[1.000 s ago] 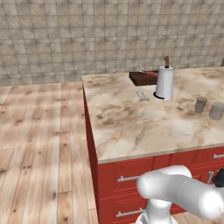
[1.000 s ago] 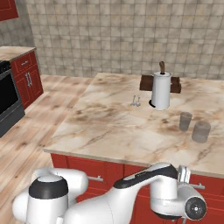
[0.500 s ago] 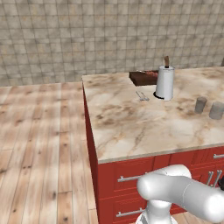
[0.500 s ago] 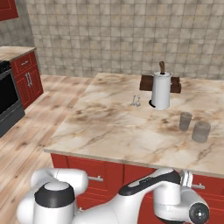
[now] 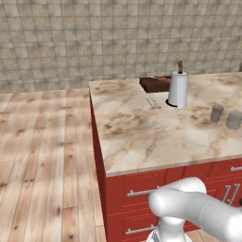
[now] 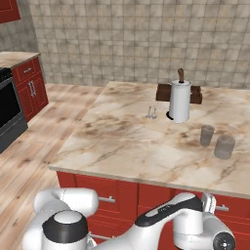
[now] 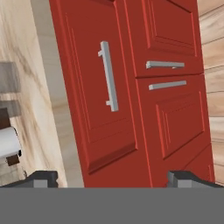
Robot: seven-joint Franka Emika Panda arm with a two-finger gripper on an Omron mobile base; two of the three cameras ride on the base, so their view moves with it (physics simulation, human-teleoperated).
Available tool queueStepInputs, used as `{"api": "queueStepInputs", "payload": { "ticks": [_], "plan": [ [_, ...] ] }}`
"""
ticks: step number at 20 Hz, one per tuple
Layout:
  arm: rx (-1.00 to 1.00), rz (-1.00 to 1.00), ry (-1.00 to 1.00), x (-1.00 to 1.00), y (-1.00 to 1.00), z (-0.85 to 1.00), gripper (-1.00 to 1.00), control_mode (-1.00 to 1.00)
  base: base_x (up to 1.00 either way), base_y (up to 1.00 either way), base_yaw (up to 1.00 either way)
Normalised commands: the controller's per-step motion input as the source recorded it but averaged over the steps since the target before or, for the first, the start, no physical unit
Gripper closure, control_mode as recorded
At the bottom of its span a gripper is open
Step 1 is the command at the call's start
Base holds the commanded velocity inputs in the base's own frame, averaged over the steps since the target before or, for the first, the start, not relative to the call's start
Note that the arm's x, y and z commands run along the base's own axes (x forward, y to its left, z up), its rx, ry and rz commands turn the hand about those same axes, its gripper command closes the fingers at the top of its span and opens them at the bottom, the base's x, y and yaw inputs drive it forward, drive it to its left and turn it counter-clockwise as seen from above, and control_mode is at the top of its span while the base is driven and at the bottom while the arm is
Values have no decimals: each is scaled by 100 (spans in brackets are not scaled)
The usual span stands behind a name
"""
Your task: Take the tongs from the drawer on the right and place them on the dining counter next to the tray containing the kebab skewer.
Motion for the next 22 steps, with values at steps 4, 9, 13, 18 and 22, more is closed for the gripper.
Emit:
{"api": "queueStepInputs", "payload": {
  "ticks": [4,9,13,18,22],
  "plan": [
    [0,0,-2,0,-5,-15,-100,-100,0,0,0],
    [0,0,-4,0,-4,-15,-100,-100,0,0,0],
    [0,0,-6,0,-1,-9,-100,-100,0,0,0],
    [3,0,-3,5,-7,-4,-100,-100,0,0,0],
    [4,0,0,17,-11,-3,-100,-100,0,0,0]
  ]
}}
